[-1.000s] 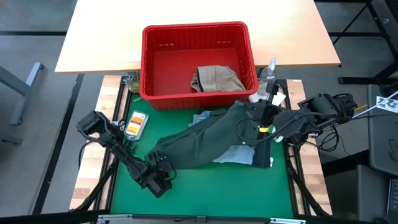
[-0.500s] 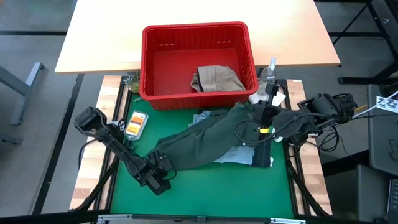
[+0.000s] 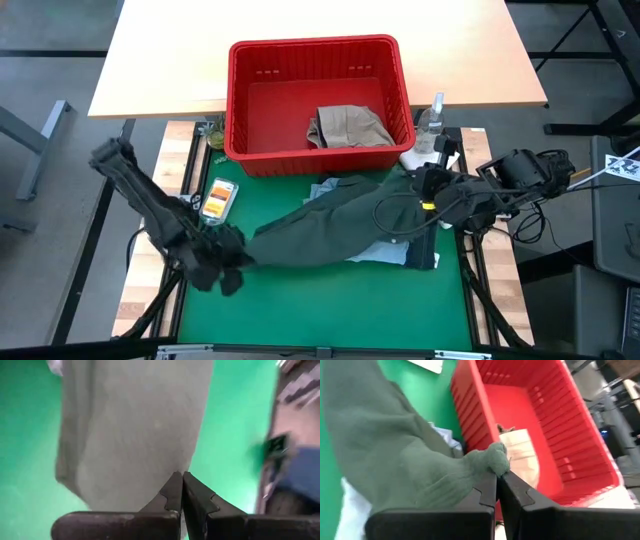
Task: Fold laundry
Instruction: Fold the green shirt
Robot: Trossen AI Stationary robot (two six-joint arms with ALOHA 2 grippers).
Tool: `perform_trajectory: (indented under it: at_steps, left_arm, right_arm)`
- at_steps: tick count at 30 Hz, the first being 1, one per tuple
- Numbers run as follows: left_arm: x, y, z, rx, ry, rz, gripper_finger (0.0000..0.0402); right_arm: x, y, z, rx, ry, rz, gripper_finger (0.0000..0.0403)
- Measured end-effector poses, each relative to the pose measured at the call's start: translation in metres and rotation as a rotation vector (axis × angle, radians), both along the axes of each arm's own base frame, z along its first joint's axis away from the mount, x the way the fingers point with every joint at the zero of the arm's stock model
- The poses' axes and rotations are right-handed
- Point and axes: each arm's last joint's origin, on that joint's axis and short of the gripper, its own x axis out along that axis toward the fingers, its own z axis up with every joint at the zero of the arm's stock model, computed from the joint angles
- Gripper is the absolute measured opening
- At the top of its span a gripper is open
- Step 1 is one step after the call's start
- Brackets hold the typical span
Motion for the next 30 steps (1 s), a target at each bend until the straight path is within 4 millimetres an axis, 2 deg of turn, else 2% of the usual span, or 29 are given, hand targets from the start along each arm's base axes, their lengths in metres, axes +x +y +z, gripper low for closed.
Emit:
perform_trajectory:
  at_steps: [7, 12, 16, 20, 23, 30]
  left_arm:
    - [-0.037, 0.034, 0.041, 0.029, -0.238, 0.091, 0.0000]
    - [-0.060, 0.064, 0.054, 0.099, -0.331, 0.178, 0.0000]
    - [-0.077, 0.084, 0.061, 0.150, -0.399, 0.258, 0.0000]
    - [-0.088, 0.098, 0.063, 0.183, -0.430, 0.303, 0.0000]
    - [-0.090, 0.102, 0.061, 0.187, -0.387, 0.297, 0.0000]
    - [-0.077, 0.097, 0.038, 0.196, -0.236, 0.298, 0.0000]
  right_arm:
    - [0.000, 0.001, -0.001, 0.037, 0.021, 0.030, 0.0007]
    - [-0.005, -0.003, 0.003, -0.032, -0.025, -0.018, 0.0007]
    - [-0.020, -0.012, 0.012, -0.084, -0.085, -0.054, 0.0007]
    - [-0.032, -0.018, 0.018, -0.102, -0.132, -0.084, 0.0007]
    - [-0.031, -0.017, 0.017, -0.050, -0.117, -0.058, 0.0007]
    - [-0.019, -0.010, 0.011, -0.022, -0.064, -0.021, 0.0007]
